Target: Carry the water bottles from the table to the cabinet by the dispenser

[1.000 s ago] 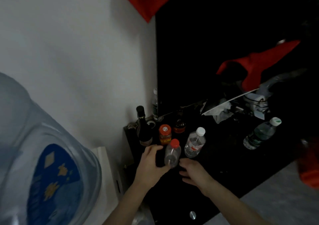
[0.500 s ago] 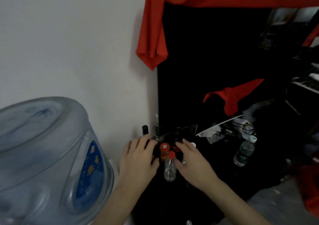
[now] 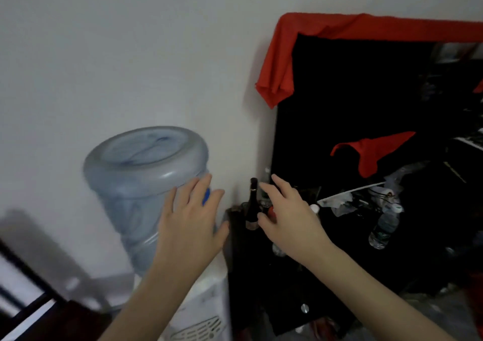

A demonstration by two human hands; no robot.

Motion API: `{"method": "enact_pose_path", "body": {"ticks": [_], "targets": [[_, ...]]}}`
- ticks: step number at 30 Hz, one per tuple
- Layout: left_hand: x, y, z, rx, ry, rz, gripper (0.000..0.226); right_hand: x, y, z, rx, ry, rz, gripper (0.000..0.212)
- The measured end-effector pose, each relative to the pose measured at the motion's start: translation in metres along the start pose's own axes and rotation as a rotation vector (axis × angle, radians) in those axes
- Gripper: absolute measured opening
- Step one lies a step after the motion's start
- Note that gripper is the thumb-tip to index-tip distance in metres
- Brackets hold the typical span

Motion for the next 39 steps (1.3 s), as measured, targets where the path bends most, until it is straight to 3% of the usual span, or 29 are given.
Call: {"method": "enact_pose_path", "body": {"ticks": [5,11,19,28,33,39], "targets": [[0.049,0.092,-0.086,0.212,-0.095,-0.067,0.05,-0.046,0.022,-0.12,0.307,-0.059,-0.085,0.06],[0.126,0.209,-0.188,0.626,-0.31,-0.217,0.056,-0.111,0.046,-0.284,0.672,-0.165,-0.257,0.06],[0.219,0.349,-0.242,1.158,-0.553,-0.301,0.05,-0.186,0.116,-0.459,1.158,-0.287,-0.627,0.061],[0.304,0.463,-0.168,1.771,-0.727,-0.353,0.054,-0.21,0.264,-0.559,1.606,-0.42,-1.012,0.063],[0.347,0.518,-0.088,2.067,-0.813,-0.403,0.06,-0.181,0.386,-0.554,1.856,-0.469,-1.192,0.064],[0.4,0.569,0.011,2.314,-0.882,-0.366,0.063,-0.126,0.51,-0.538,2.145,-0.511,-1.275,0.062]]}}
Point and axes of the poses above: each hand's wrist, its own y-axis away from the middle knuckle, its own x-axis out of the back of the hand, z = x × y, the point moved 2 cm from there along -y, towards the middle knuckle, and after that the axes turned 9 degrees about -y, right-handed, at the moved point
